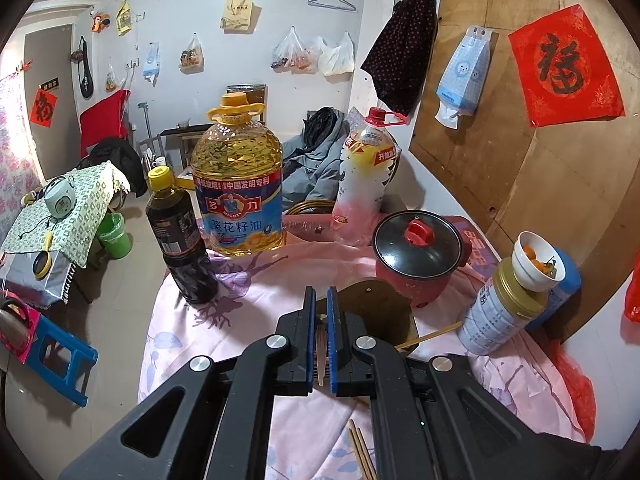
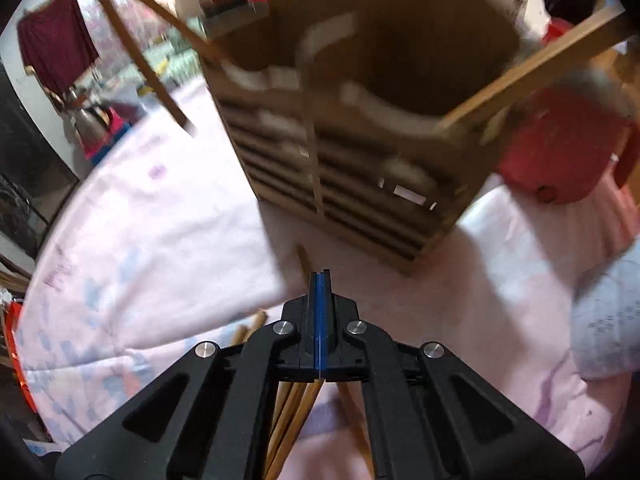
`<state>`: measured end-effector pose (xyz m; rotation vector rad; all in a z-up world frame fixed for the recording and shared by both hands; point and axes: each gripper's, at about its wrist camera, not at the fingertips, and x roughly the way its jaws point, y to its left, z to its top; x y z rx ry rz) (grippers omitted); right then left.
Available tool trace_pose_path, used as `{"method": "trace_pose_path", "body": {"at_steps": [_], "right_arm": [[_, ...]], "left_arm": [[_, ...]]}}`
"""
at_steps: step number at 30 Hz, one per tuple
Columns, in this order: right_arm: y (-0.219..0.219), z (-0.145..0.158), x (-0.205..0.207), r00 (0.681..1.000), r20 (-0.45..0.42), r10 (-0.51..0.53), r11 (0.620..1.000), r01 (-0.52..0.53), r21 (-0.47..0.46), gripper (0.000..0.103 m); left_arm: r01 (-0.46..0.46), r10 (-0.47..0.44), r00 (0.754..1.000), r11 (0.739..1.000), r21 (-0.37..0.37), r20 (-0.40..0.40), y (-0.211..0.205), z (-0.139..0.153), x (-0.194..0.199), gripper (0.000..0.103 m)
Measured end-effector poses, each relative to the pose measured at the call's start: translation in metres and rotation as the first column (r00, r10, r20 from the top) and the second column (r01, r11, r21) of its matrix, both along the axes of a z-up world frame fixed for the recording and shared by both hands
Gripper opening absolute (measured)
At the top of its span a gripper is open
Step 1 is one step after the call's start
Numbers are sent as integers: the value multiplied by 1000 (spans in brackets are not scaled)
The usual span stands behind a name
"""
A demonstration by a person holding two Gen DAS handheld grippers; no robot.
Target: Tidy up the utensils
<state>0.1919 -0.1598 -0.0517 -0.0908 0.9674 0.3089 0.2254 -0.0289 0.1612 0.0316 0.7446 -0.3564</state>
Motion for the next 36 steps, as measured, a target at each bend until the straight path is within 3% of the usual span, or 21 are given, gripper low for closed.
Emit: {"method": "trace_pose_path", "body": {"at_steps": [4,6,12,17,20,26,28,31,36], "right_arm": [[-20,56,-29,989,141,-45,994,30,107,1],[-32,92,-42,969,231,-86,983,45,176,1],[-64,183,-49,873,437,-217,930,49,363,0],[-76,213,-36,804,516,-297,886,31,463,0],[-75,206,-23,800,520,-298,866,-2,499,1],[-71,171,-4,859,446,-251,850,-25,526,1],[-65,155,-4,902,396,-170,869,-52,492,7],[-45,113,-7,958,282,-41,927,-69,369,21],[-17,34,5,995,89,49,977,-67,205,23]], "left_arm": [[15,-15,1000,1000,-5,6,-4,2,3,6],[23,-22,1000,1000,-16,12,-8,6,6,6],[39,-37,998,999,-35,45,-19,19,13,6],[30,-28,998,998,-48,50,-26,20,23,6],[16,-14,999,999,-43,47,-27,13,30,6],[-2,3,1000,999,-45,6,-24,-7,44,6],[-4,4,1000,999,-45,-3,-23,-12,48,6],[-1,0,1000,999,-49,-9,-22,-16,53,6],[0,-1,1000,999,-54,-15,-22,-20,57,6]]}}
